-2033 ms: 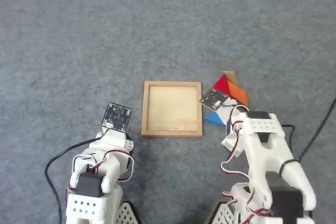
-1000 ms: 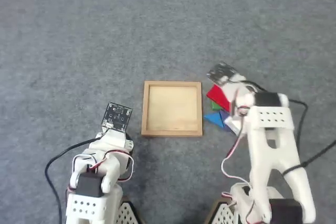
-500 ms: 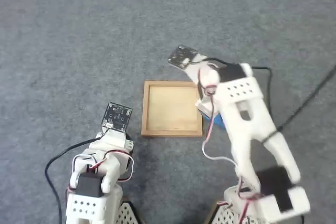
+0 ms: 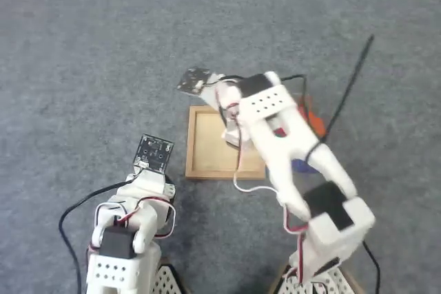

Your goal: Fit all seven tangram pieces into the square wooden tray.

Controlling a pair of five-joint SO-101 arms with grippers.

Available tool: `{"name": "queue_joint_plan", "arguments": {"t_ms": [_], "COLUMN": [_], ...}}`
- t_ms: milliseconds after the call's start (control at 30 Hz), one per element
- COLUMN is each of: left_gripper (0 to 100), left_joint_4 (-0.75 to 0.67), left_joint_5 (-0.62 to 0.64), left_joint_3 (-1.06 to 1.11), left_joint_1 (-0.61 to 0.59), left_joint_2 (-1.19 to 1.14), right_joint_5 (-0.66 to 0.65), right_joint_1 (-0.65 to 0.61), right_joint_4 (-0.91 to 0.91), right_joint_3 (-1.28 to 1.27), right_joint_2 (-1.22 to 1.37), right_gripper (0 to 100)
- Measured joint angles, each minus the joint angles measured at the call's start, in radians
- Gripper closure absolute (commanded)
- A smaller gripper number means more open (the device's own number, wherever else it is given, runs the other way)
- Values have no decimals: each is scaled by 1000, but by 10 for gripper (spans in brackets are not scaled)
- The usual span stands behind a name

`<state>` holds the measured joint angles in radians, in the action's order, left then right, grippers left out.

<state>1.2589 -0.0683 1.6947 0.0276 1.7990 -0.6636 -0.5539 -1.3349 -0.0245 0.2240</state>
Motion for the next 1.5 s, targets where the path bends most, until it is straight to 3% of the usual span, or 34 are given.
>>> {"name": "queue_joint_plan", "arguments": {"t_ms": [400, 833, 1100, 1500], "left_gripper": [981, 981, 981, 981], "left_joint_4": [0, 0, 0, 0], "left_joint_5": [0, 0, 0, 0], "left_joint_3": [0, 0, 0, 0], "left_joint_1": [2, 0, -2, 0], "left_joint_2": [0, 0, 0, 0], "right_joint_5": [-132, -198, -198, -198], "right_joint_1": [-29, -51, -51, -48], "right_joint_4": [0, 0, 6, -29], "right_joint_3": [285, 305, 333, 370], "right_joint_2": [304, 377, 381, 381], "right_gripper": [816, 809, 623, 619]}}
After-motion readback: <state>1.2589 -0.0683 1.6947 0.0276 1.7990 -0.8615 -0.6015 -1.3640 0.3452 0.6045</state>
